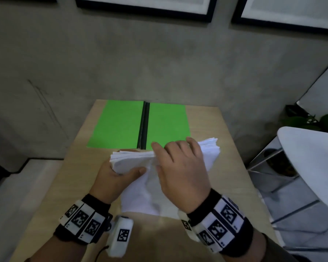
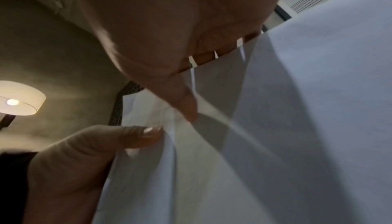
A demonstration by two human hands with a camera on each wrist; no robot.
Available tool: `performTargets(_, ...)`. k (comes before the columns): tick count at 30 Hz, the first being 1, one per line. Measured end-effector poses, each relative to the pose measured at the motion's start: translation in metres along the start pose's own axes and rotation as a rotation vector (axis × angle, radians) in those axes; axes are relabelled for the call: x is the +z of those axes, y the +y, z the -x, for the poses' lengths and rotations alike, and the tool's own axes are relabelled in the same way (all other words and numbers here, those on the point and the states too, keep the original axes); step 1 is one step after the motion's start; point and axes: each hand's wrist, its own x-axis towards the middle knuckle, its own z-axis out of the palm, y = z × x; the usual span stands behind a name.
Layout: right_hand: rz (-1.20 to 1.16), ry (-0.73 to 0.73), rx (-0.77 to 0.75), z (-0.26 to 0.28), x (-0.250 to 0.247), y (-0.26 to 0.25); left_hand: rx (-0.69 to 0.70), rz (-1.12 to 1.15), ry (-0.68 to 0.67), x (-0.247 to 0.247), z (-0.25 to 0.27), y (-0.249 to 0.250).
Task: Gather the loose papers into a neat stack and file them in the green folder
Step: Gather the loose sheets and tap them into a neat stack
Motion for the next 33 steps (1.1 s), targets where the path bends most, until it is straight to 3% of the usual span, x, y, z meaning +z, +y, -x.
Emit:
performTargets(5, -0.113, -0.042, 0.015, -0.013, -0.016, 0.026, -0.126, -0.110, 0.027, -0.017, 0.001, -0.029)
performTargets(7, -0.299, -0.046, 0.118, -0.014, -0.031, 0.047, -0.185, -0.251, 0.054, -0.030, 0.004, -0.041)
performTargets(9, -0.520, -0.063, 0.322, -0.008, -0.042, 0.076, -0.232, -0.289, 0.164, -0.042, 0.007, -0.051)
performTargets(11, -0.770, -0.042, 0.496, 0.004, -0.040, 0.103, -0.272, -0.227, 0.290, -0.056, 0.008, -0.060)
performTargets(14, -0.990, 0.053, 0.678, 0.029, -0.020, 0.121, -0.411, 0.120, 0.234, -0.062, 0.004, -0.068)
performTargets(17, -1.150, 0.131, 0.799, 0.053, 0.004, 0.119, -0.323, 0.192, 0.219, -0.041, 0.004, -0.059)
performTargets(19, -1.186, 0.195, 0.824, 0.068, 0.019, 0.117, -0.184, 0.064, 0.293, -0.029, 0.007, -0.047)
performTargets(23, -1.117, 0.225, 0.935, 0.096, 0.052, 0.110, 0.012, -0.126, 0.251, -0.016, 0.014, -0.044)
performTargets(28, -1.162, 0.061, 0.999, 0.123, 0.085, 0.108, -0.114, -0.097, 0.298, -0.025, 0.023, -0.070)
performTargets(33, -1.115, 0.103, 1.016, 0.115, 0.092, 0.105, -0.176, -0.087, 0.300, -0.031, 0.021, -0.084)
